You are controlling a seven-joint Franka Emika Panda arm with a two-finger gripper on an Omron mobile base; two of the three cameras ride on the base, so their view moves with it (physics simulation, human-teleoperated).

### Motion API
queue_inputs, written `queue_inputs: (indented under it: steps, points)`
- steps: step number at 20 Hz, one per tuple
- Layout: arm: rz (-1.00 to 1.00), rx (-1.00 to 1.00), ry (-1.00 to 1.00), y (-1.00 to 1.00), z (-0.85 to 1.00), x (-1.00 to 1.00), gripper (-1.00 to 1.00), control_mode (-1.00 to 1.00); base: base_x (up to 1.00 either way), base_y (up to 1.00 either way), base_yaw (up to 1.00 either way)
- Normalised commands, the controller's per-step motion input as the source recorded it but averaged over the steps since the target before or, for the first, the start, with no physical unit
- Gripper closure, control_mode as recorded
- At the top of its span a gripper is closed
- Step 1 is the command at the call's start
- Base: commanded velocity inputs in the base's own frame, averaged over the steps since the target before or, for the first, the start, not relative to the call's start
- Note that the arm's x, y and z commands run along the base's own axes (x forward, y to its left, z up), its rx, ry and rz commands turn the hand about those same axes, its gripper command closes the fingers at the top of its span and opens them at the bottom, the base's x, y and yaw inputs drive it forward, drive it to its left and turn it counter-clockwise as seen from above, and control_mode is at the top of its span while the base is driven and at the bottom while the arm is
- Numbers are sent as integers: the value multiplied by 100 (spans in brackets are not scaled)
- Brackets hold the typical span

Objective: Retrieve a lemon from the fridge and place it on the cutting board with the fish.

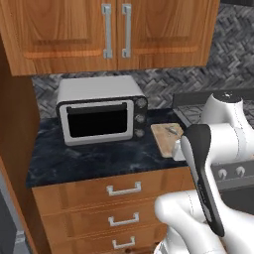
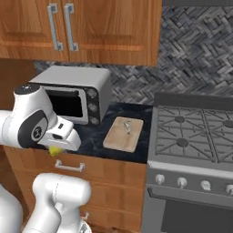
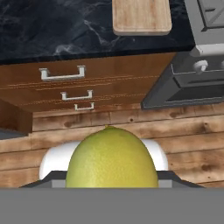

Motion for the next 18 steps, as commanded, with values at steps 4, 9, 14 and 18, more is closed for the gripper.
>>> queue_inputs:
  steps: [4,9,14,18]
  points:
    - [0,0,0,0,0,0,100,100,44,-3,-5]
    - [0,0,0,0,0,0,100,100,7,-6,-6]
    - [0,0,0,0,0,0,100,100,0,-14,-6]
    - [0,0,0,0,0,0,100,100,2,-37,-3]
